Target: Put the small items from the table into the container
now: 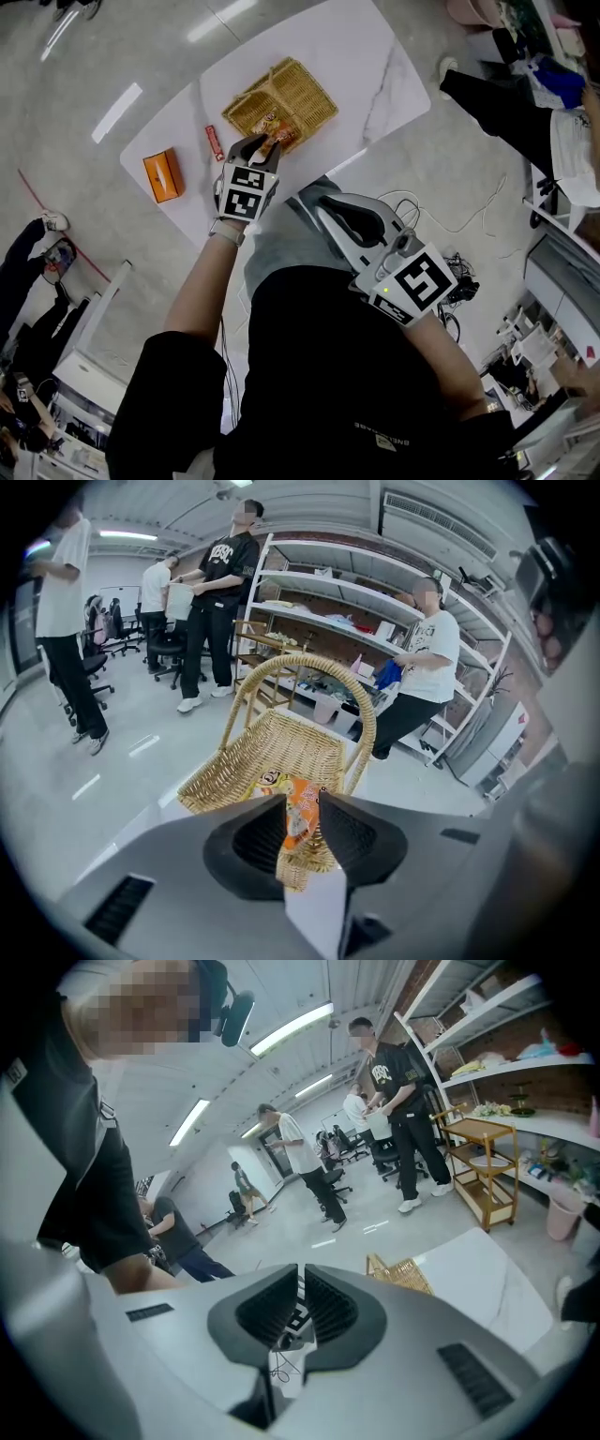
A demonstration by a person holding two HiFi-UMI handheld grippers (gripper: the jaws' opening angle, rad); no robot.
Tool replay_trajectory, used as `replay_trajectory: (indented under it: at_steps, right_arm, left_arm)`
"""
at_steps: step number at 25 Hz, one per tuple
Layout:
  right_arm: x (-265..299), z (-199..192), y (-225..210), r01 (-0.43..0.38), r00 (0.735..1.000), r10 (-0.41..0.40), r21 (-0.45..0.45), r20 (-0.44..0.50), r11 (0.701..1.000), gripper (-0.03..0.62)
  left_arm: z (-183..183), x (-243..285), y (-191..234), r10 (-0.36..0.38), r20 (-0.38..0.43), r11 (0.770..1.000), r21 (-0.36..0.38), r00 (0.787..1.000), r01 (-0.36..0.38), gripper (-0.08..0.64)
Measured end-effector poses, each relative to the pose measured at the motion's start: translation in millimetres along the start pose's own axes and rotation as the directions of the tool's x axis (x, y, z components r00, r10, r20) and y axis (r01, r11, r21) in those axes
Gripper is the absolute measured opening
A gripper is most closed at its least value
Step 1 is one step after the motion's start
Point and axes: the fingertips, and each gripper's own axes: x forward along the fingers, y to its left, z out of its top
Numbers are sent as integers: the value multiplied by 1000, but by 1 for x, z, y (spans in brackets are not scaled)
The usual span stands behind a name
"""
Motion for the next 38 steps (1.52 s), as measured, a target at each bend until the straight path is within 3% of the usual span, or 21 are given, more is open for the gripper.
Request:
replay_trajectory:
  at_steps: [10, 17, 28, 38]
  right_arm:
    - [-3, 11, 18, -59, 998, 60, -52, 21, 997, 11]
    - [-1, 28, 41, -124, 991, 129, -121, 40, 985, 11]
    - [5, 61, 70, -206, 970, 227, -202, 87, 958, 11]
    - [17, 80, 123, -324, 928, 360, -274, 92, 905, 11]
  left_arm:
    - [16, -37, -3, 52, 75, 998, -41, 996, -49, 90]
    - [37, -90, -5, 108, 174, 990, -106, 979, -91, 89]
    - [85, -199, -20, 226, 350, 970, -167, 909, -177, 89]
    - [90, -295, -46, 345, 438, 936, -222, 830, -272, 89]
